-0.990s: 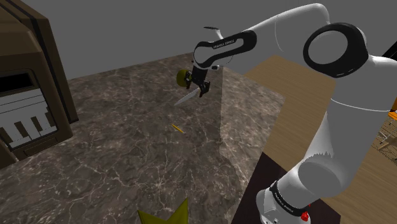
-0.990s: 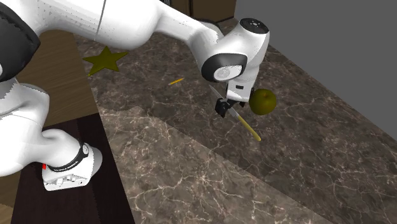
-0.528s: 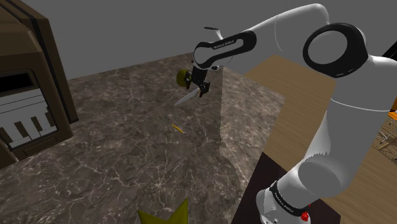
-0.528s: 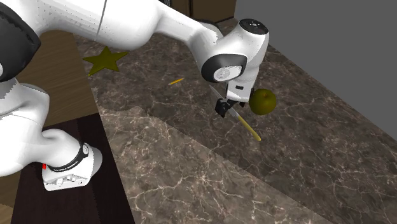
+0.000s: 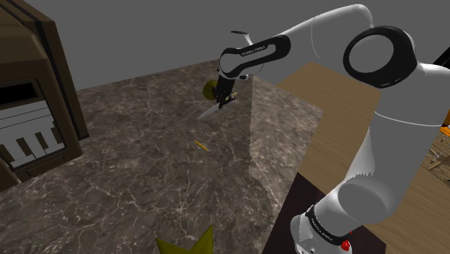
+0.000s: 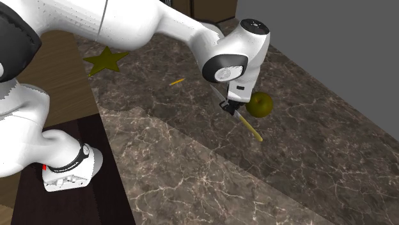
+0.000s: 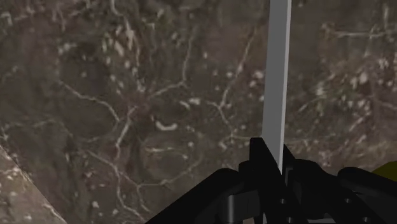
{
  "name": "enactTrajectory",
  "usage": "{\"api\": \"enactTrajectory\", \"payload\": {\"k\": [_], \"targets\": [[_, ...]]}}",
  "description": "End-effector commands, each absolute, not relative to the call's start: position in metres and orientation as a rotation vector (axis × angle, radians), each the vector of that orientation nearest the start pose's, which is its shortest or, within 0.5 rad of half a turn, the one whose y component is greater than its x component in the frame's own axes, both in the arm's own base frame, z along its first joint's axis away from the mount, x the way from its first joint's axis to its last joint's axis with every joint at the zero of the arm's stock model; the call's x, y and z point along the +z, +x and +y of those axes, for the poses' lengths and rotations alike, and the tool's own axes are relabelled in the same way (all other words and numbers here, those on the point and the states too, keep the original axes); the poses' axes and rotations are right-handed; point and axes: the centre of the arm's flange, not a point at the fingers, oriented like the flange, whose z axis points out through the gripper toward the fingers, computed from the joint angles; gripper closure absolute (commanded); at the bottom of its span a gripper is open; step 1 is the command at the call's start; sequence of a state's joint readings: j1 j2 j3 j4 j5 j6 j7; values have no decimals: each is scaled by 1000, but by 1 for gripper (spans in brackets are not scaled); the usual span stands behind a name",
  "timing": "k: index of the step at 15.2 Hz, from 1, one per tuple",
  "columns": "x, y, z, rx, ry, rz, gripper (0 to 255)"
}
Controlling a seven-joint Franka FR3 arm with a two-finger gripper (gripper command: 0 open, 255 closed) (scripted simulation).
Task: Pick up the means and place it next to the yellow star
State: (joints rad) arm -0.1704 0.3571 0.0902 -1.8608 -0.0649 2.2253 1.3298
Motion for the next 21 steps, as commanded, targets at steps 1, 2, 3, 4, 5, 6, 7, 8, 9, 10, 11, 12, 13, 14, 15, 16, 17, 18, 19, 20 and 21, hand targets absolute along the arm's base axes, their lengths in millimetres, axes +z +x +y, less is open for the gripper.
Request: {"api": "enactTrajectory", "payload": {"k": [1,2,3,4,5,6,7,8,9,10,11,12,13,14,15,16,17,18,19,20,21], "targets": [[327,630,-57,-25,-2435,2006,255],[326,630,-57,-25,-2435,2006,255],[332,630,-57,-25,-2435,2006,255],[337,629,-57,-25,-2435,2006,255],[342,629,-57,-25,-2435,2006,255],[347,629,-57,-25,-2435,2006,255],[353,630,-57,-25,-2435,2006,255],[358,630,-57,-25,-2435,2006,255],[363,630,-57,-25,-2435,2006,255],[369,630,-57,-25,-2435,2006,255],[374,630,-57,-25,-2435,2006,255],[379,630,-57,-25,-2435,2006,255],[384,630,-57,-25,-2435,2006,255],[390,630,-57,-25,-2435,2006,255],[395,630,-57,-25,-2435,2006,255],[400,630,-57,-25,-2435,2006,255],[406,629,-57,-25,-2435,2006,255],[411,630,-57,-25,-2435,2006,255],[416,630,-57,-25,-2435,2006,255],[421,629,-57,-25,-2435,2006,255],[427,630,-57,-25,-2435,2006,255]]}}
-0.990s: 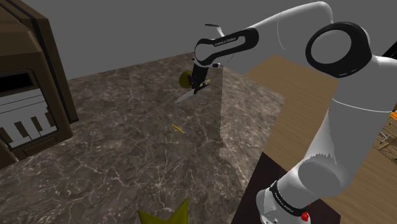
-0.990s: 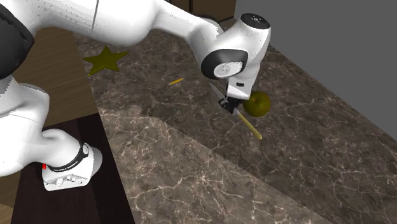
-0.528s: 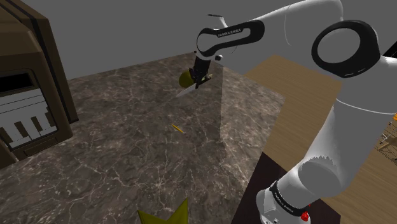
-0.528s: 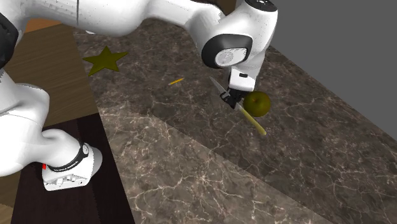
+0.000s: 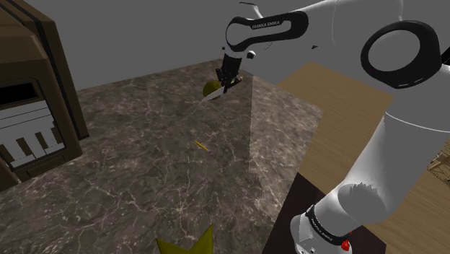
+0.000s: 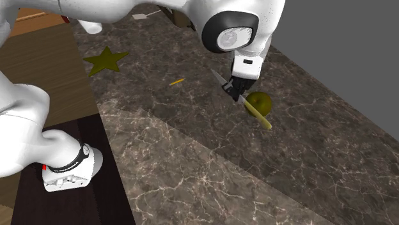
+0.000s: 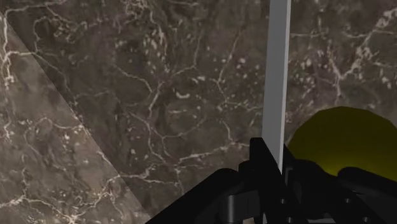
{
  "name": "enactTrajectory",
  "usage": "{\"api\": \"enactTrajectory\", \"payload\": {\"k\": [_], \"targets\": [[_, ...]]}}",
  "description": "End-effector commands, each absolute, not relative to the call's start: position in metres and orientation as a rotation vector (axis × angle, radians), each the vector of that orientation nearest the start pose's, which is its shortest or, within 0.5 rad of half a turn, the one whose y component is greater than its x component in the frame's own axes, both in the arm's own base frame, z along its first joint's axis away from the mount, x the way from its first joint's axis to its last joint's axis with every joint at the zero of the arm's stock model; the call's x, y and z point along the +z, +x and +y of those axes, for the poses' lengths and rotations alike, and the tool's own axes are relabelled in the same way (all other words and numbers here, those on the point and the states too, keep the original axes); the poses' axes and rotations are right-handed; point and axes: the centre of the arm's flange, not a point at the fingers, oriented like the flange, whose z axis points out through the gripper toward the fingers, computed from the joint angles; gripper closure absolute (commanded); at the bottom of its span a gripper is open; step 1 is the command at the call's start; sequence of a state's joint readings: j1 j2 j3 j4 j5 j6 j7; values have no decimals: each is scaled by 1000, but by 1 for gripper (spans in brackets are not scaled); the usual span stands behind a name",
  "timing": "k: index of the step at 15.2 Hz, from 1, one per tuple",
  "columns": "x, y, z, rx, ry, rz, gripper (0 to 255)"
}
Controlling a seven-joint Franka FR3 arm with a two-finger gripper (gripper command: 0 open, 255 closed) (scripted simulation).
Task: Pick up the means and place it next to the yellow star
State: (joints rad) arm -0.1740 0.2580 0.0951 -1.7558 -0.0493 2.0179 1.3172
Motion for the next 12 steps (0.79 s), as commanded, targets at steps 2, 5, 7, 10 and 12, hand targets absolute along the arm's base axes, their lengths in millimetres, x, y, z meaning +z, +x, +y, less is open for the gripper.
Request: {"api": "enactTrajectory", "payload": {"k": [2,5,7,10,12], "targets": [[437,630,-57,-25,-2435,2006,255],[450,630,-57,-25,-2435,2006,255],[448,623,-32,-25,-2435,2006,255],[446,614,7,-25,-2435,2006,255],[444,608,32,-25,-2435,2006,255]]}}
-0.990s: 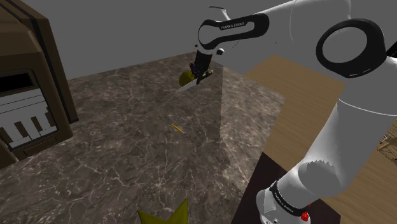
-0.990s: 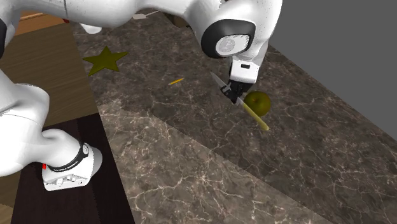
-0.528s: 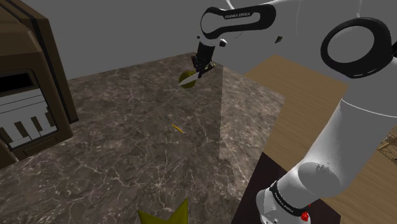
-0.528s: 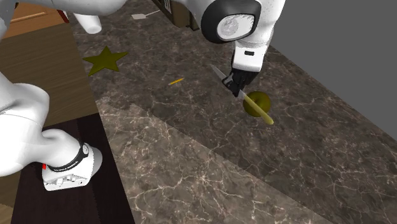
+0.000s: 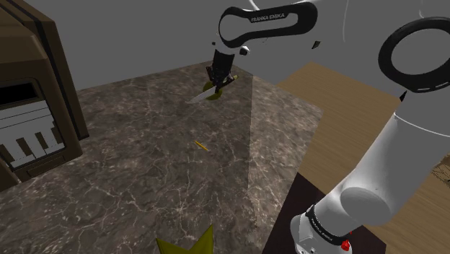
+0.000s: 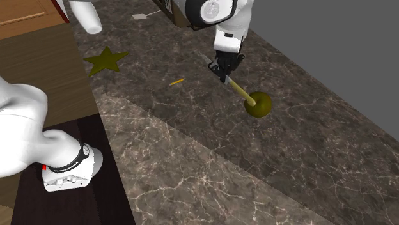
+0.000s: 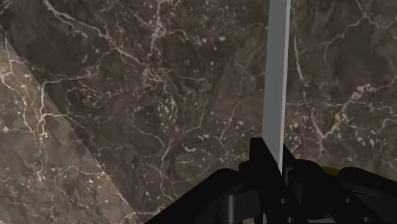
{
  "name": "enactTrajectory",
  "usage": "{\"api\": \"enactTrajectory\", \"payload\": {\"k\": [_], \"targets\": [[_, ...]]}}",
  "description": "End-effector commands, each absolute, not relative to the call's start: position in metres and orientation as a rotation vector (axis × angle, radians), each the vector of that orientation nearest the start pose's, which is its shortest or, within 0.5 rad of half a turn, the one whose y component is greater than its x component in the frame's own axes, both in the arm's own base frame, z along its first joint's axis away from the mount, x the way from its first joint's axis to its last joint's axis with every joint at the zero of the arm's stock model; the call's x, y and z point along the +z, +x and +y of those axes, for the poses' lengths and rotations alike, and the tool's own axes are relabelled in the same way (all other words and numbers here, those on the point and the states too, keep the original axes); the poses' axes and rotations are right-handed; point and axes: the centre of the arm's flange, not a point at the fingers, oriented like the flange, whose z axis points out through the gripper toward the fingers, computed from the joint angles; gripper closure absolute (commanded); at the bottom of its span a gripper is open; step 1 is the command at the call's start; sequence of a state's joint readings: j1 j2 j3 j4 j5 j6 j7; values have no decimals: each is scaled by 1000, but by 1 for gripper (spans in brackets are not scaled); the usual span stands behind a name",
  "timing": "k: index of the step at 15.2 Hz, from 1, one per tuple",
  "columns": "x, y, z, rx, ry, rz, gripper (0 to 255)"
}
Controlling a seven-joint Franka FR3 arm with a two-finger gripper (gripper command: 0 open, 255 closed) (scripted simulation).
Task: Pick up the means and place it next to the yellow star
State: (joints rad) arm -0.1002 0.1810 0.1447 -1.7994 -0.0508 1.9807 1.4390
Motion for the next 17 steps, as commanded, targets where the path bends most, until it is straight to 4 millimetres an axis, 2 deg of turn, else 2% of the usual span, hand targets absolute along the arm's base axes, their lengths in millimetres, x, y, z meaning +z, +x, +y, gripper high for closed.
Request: {"api": "enactTrajectory", "payload": {"k": [1,17], "targets": [[444,605,45,-25,-2435,2006,255],[431,556,250,-25,-2435,2006,255]]}}
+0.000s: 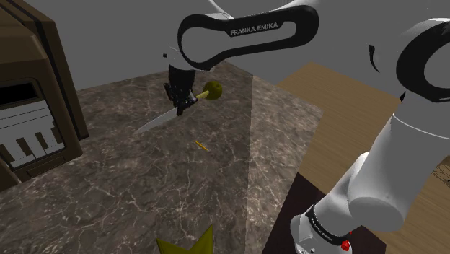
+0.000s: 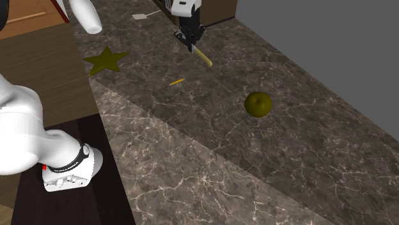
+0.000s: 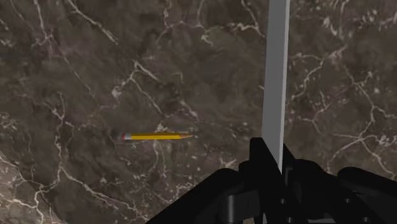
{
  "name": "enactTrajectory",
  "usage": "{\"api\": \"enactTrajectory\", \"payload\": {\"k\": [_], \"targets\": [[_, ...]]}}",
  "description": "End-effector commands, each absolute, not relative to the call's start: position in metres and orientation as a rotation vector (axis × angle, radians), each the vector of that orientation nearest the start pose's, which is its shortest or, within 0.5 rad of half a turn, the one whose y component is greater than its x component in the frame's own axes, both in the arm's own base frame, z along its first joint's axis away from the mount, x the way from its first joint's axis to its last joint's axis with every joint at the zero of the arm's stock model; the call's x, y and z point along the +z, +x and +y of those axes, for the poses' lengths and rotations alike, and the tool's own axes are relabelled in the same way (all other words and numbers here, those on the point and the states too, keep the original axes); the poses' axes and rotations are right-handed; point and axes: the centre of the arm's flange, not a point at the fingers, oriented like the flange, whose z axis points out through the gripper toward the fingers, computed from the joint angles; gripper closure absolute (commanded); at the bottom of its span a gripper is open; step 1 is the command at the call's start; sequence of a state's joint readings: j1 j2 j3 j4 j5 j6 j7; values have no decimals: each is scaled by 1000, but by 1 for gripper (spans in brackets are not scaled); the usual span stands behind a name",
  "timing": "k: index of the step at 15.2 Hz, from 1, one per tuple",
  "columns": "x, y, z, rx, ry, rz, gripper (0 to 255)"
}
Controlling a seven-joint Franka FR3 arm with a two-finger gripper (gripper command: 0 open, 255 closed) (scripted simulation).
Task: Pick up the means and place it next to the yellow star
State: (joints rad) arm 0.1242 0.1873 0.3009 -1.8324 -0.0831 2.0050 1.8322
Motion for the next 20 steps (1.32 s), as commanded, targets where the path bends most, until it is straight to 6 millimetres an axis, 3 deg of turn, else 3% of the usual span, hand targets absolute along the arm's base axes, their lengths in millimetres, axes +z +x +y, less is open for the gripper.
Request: {"api": "enactTrajectory", "payload": {"k": [1,19,20], "targets": [[431,552,263,-25,-2435,2006,255],[417,497,493,-25,-2435,2006,255],[412,497,493,-25,-2435,2006,255]]}}
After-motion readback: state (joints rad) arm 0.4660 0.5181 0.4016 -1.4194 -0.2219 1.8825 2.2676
